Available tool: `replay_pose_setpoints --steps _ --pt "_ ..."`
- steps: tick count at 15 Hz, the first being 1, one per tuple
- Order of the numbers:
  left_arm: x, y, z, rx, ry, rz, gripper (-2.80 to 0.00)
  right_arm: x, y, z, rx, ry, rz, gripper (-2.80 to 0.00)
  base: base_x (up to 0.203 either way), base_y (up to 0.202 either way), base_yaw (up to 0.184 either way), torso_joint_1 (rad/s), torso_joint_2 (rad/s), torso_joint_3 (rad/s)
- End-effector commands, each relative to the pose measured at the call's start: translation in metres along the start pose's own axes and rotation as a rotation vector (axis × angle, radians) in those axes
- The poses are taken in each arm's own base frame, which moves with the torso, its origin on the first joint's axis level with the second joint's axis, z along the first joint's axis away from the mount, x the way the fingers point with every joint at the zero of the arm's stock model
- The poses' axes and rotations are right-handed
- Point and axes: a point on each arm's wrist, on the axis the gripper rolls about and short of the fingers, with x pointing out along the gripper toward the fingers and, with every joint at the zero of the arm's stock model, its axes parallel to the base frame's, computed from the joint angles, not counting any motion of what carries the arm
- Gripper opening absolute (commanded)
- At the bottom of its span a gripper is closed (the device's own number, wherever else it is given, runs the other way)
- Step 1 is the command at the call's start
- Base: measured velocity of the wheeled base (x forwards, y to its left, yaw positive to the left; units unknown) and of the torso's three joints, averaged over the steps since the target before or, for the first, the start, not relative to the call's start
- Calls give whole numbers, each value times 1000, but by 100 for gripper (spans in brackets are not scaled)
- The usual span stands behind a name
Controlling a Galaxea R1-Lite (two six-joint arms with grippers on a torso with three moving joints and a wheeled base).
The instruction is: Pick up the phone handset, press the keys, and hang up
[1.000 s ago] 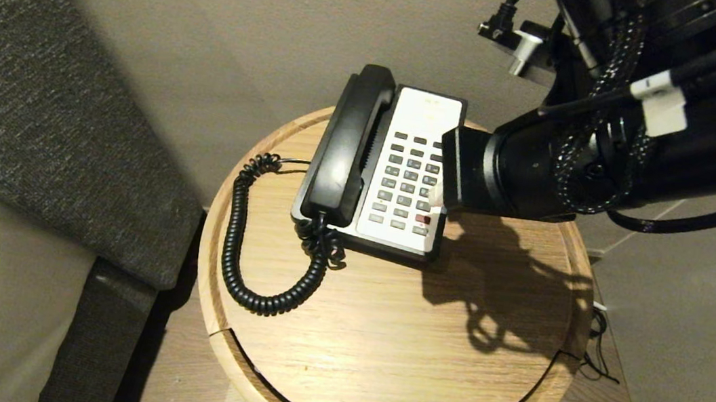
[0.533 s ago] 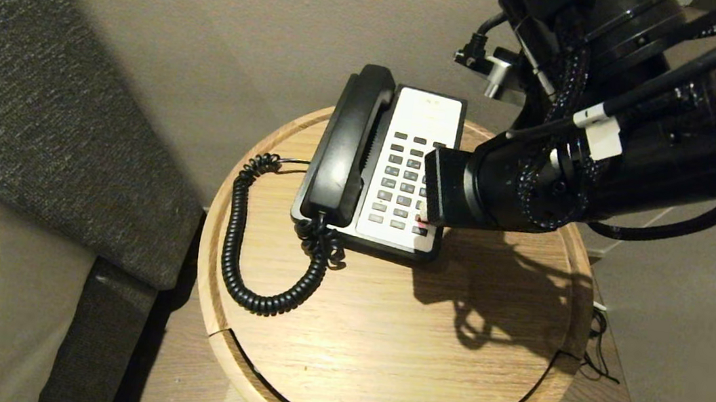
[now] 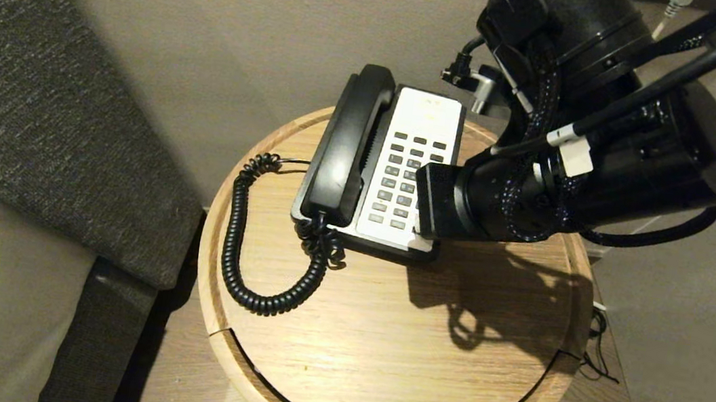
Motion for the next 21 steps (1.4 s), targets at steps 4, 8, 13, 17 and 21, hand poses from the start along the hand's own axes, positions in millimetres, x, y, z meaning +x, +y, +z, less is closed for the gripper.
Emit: replay_pose_setpoints --steps 4,8,13,17,21 --pt "0 0 -1 1 3 5 -280 6 1 0 -2 7 -7 -280 0 0 0 0 0 0" --pt "-1 2 -3 1 3 5 -280 -3 0 0 3 -8 2 -280 0 0 0 0 0 0" --pt "4 -3 -1 0 13 12 -280 -66 -19 -2 21 -75 34 -280 0 0 0 0 0 0" --pt "14 -27 24 -21 -9 78 -280 -130 -44 -11 54 -179 51 -280 0 0 0 0 0 0" --pt "19 -53 41 -32 -108 373 -280 -198 -77 -36 84 -269 74 -280 0 0 0 0 0 0"
